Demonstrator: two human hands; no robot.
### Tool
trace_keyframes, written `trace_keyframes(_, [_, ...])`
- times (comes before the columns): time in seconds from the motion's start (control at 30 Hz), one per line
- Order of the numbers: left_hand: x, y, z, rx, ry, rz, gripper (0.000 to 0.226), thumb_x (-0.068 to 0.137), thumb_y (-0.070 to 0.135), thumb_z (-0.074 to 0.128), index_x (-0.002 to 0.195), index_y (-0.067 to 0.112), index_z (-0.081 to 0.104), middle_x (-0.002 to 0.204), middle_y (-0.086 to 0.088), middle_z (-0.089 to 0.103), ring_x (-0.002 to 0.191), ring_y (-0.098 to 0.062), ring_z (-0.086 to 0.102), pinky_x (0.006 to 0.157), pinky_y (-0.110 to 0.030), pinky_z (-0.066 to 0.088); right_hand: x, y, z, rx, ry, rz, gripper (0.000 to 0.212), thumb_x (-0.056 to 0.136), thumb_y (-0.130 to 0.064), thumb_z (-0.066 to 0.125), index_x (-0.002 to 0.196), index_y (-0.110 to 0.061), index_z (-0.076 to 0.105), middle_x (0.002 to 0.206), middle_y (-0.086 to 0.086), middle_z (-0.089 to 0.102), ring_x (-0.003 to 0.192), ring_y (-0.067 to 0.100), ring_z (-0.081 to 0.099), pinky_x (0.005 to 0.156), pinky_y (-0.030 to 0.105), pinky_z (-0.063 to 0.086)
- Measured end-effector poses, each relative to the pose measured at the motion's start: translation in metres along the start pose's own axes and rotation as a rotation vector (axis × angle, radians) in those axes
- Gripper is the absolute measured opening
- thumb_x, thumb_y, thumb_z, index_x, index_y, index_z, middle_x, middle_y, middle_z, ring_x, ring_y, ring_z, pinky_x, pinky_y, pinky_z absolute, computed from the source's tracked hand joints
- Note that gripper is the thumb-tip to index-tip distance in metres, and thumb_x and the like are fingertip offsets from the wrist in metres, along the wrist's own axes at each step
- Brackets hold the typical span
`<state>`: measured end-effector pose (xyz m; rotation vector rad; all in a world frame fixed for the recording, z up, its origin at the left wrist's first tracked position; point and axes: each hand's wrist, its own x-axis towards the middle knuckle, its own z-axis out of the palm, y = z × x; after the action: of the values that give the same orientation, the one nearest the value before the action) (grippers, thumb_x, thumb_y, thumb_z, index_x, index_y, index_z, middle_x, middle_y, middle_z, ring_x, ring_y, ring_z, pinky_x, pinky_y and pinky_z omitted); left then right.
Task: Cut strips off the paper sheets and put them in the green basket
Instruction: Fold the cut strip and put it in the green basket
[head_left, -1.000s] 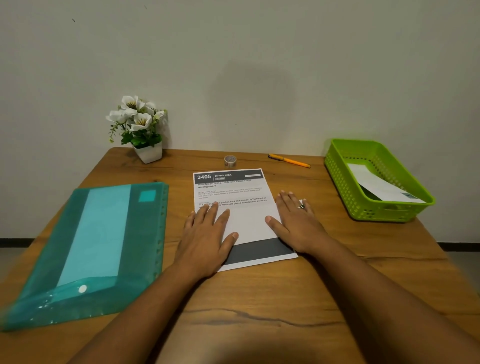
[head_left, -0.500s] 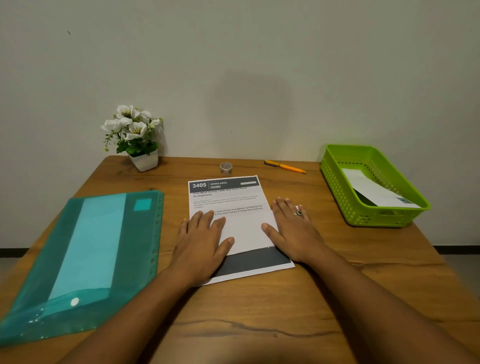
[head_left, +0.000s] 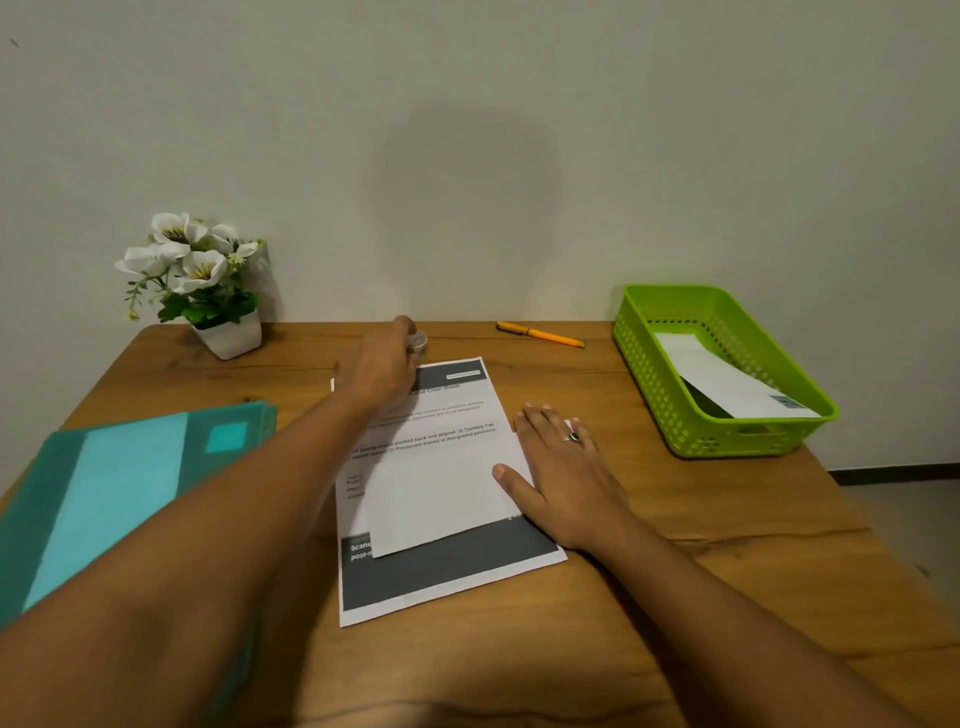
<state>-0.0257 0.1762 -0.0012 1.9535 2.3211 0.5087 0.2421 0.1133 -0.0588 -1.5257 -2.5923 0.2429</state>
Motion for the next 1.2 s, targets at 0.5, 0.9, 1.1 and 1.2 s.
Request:
trace_keyframes(0.5, [-0.067,0.009,-0.014,-0.376,0.137,0.124,0.027,0.101,0.047,0.058,0.085,0.029,0.07,0.087,0.019,0.066,0.084,-0.012,0.062,0.062,-0.029,0.042,-0.001,-0.001,-0.002,0.011,0.005,-0.001,0.078,0.103,-0.068,0.021,0.166,-0.022,0.011,0.174,-0.001,0.009,0.161,0.018,0.002,0.13,0.044,0.001])
trace_keyframes(0.9, [-0.179,0.004,0.018,-0.529,0.123,0.158,0.03,0.094,0.055,0.054,0.09,0.029,0.068,0.099,0.018,0.06,0.094,-0.003,0.057,0.081,-0.041,0.05,-0.024,-0.025,-0.007,0.209,0.363,-0.169,0.038,0.099,-0.049,0.06,0.126,-0.024,0.066,0.132,-0.005,0.062,0.132,0.014,0.05,0.119,0.052,0.031])
trace_keyframes(1.1, [-0.18,0.004,0.02,-0.527,0.111,0.188,0.032,0.099,0.051,0.048,0.095,0.032,0.073,0.099,0.019,0.062,0.096,-0.003,0.059,0.08,-0.039,0.051,-0.032,-0.07,-0.001,0.562,0.364,-0.154,0.022,0.095,-0.047,0.066,0.107,-0.029,0.07,0.107,-0.02,0.069,0.104,0.001,0.06,0.099,0.04,0.048])
trace_keyframes(1.2, [-0.179,0.001,0.021,-0.554,0.099,0.16,0.033,0.1,0.049,0.047,0.097,0.031,0.075,0.1,0.019,0.062,0.097,-0.002,0.06,0.081,-0.039,0.051,-0.029,-0.072,0.002,0.619,0.328,-0.117,0.017,0.094,-0.041,0.069,0.105,-0.029,0.071,0.103,-0.02,0.07,0.101,0.002,0.063,0.09,0.038,0.054])
